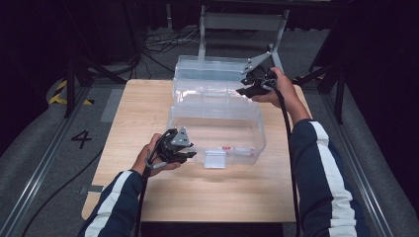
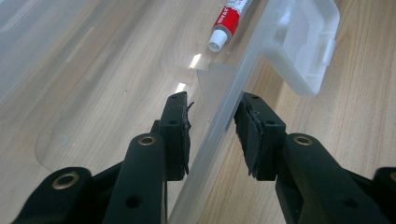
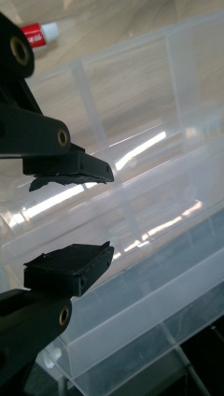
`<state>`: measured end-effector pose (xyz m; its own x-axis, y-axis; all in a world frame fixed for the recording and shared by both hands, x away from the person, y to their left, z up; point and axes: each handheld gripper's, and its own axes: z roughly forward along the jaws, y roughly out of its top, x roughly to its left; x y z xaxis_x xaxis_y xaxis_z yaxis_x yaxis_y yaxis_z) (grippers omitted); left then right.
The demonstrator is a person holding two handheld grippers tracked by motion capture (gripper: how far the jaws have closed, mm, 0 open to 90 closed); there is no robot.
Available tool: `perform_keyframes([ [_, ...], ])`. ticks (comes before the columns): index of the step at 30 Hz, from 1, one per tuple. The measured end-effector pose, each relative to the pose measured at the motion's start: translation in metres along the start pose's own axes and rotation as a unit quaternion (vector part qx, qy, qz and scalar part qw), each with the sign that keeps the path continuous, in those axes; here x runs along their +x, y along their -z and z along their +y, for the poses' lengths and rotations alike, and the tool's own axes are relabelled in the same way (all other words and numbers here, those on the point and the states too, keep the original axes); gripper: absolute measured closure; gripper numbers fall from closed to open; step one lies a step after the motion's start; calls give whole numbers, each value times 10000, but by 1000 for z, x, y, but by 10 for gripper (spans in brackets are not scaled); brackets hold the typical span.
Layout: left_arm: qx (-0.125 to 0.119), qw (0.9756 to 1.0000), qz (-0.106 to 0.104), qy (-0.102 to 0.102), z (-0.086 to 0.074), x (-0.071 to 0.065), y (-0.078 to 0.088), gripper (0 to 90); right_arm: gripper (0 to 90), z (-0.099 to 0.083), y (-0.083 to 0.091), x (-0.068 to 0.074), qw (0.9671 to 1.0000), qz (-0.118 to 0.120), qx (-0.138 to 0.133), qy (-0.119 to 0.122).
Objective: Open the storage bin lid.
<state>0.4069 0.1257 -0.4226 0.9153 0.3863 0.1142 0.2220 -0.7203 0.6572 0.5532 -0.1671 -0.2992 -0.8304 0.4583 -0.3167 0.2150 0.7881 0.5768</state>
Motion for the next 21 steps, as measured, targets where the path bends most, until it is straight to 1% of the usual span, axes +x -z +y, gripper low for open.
perform_keyframes([
  [1,2,10000,-2,-12,0,0,0,652,623,0,-3,-1,9999,79,76,17],
  [2,-2,10000,-9,-16,0,0,0,655,628,0,-9,-2,9996,133,247,23],
  [4,8,10000,-38,-26,0,1,0,658,646,0,-11,-3,9995,150,279,0],
  [5,-11,10000,-50,-26,1,1,0,663,683,1,-13,-4,9994,147,326,14],
  [7,-4,10000,-59,-37,1,1,0,664,690,2,-14,-4,9993,148,353,17],
  [9,33,10000,-51,-77,1,1,0,666,708,4,-14,-3,9988,156,443,167],
  [10,50,10000,-54,-66,2,1,0,669,728,7,-14,-1,9977,113,558,364],
  [11,58,9999,-55,-76,2,1,0,669,728,7,-14,-1,9977,113,558,364],
  [13,64,9999,-40,-103,3,0,-1,674,745,11,-14,1,9963,104,687,508],
  [16,74,9999,-22,-121,4,-1,-1,678,762,15,-14,4,9947,65,797,643],
  [17,98,9999,-16,-113,5,-2,-1,678,762,15,-14,4,9947,65,797,643],
  [18,101,9999,-28,-62,5,-2,-2,679,787,17,-13,6,9937,86,831,748],
  [21,113,9999,-28,-33,6,-1,-2,681,799,17,-11,6,9936,157,828,755],
])
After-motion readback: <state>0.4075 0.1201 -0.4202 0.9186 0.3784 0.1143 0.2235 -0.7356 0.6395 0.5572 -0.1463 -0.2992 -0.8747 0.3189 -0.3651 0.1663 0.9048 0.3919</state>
